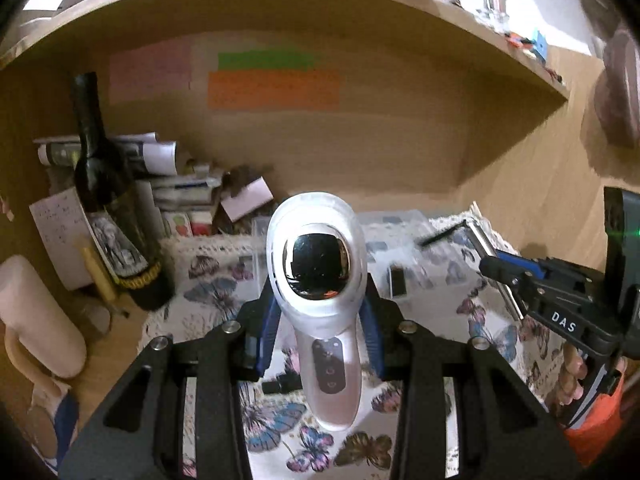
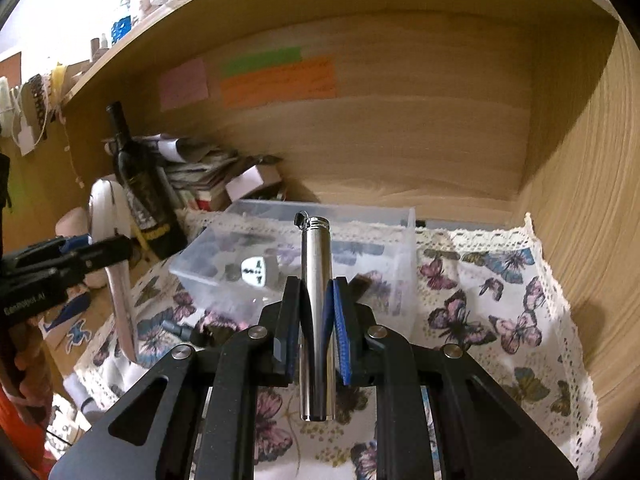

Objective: Organize rigid objects
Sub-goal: 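Lower the white device and silver cylinder into the clear box and open both tools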

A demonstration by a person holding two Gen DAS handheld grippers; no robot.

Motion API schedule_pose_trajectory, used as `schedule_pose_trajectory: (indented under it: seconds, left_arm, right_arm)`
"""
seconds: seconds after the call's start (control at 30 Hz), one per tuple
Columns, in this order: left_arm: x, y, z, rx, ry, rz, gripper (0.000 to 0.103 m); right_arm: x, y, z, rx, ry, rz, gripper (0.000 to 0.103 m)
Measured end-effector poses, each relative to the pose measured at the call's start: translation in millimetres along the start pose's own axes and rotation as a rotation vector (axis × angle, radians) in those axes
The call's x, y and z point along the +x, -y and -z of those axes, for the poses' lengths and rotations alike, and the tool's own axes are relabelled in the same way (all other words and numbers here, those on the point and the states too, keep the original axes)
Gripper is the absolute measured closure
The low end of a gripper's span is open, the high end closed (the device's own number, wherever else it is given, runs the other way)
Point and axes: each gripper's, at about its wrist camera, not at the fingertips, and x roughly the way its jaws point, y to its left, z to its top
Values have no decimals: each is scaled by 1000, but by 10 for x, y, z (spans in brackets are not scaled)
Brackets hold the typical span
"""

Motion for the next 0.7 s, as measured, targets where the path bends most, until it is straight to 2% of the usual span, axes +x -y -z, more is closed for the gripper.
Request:
schedule_pose_trajectory:
  seconds: [0.33,0.7]
  left_arm:
    - [207,-190,-399,-16,56,-56,65]
    - [750,-282,-655,-19,17,-118,65]
  right_arm:
    - [134,75,-267,6,31,16,88]
    - [483,101,-411,-20,-26,22,88]
